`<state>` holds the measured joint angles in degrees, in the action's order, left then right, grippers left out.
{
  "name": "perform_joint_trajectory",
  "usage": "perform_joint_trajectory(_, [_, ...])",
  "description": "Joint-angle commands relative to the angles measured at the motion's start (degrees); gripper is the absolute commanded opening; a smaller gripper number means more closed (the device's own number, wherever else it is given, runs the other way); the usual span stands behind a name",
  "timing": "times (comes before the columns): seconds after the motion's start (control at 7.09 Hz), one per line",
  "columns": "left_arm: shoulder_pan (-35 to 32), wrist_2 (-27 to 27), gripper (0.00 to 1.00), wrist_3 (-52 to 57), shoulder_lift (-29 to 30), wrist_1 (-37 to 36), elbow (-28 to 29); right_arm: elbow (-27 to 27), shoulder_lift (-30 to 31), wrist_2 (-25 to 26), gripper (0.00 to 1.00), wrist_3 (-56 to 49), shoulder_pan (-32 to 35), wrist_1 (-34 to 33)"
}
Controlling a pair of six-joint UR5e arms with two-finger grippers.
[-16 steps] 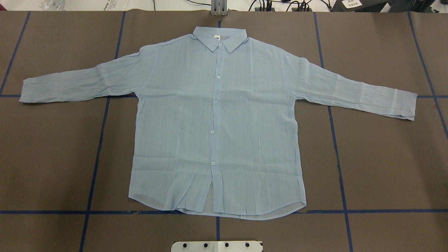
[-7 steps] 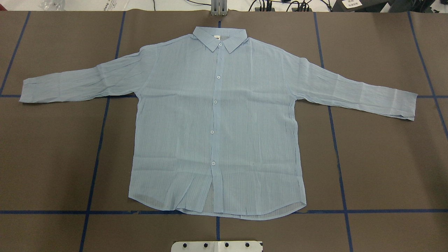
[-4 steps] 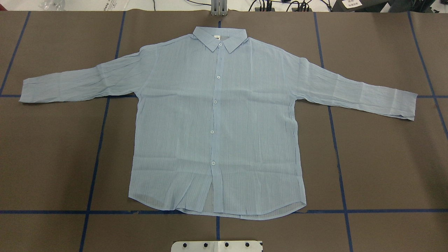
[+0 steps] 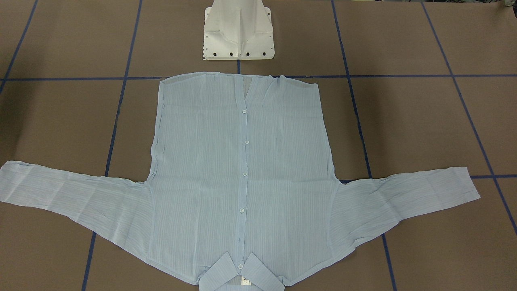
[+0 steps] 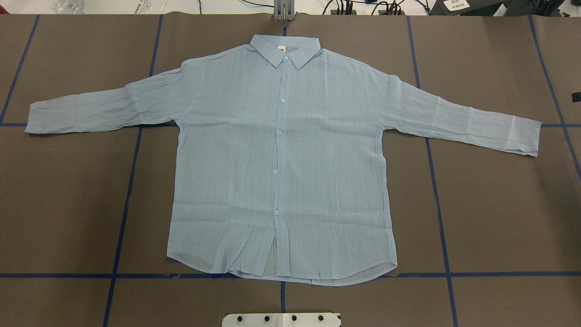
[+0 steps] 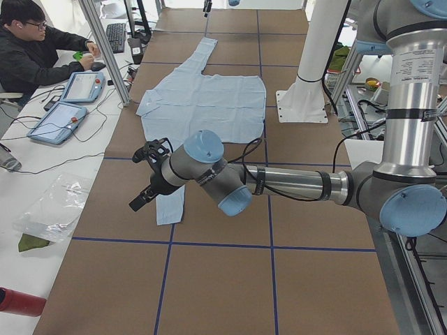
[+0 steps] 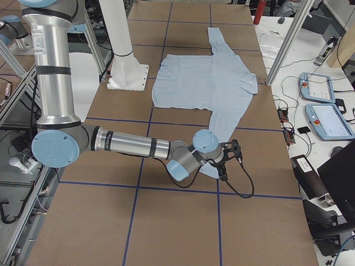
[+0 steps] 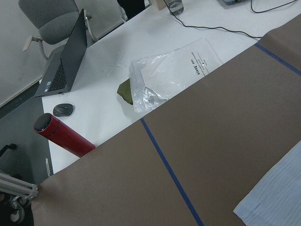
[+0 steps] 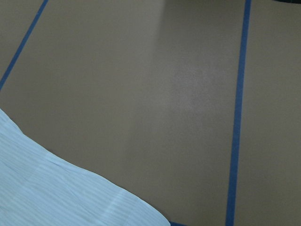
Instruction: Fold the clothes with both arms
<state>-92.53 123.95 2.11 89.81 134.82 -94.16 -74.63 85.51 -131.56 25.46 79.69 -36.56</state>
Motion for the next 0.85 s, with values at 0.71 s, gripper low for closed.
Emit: perform_joint_trajectory(0.71, [0.0, 2.2, 1.0, 0.0, -0.6, 0.0, 0.0, 9.7, -2.5, 7.4, 0.62, 0.1, -10.6, 5.3])
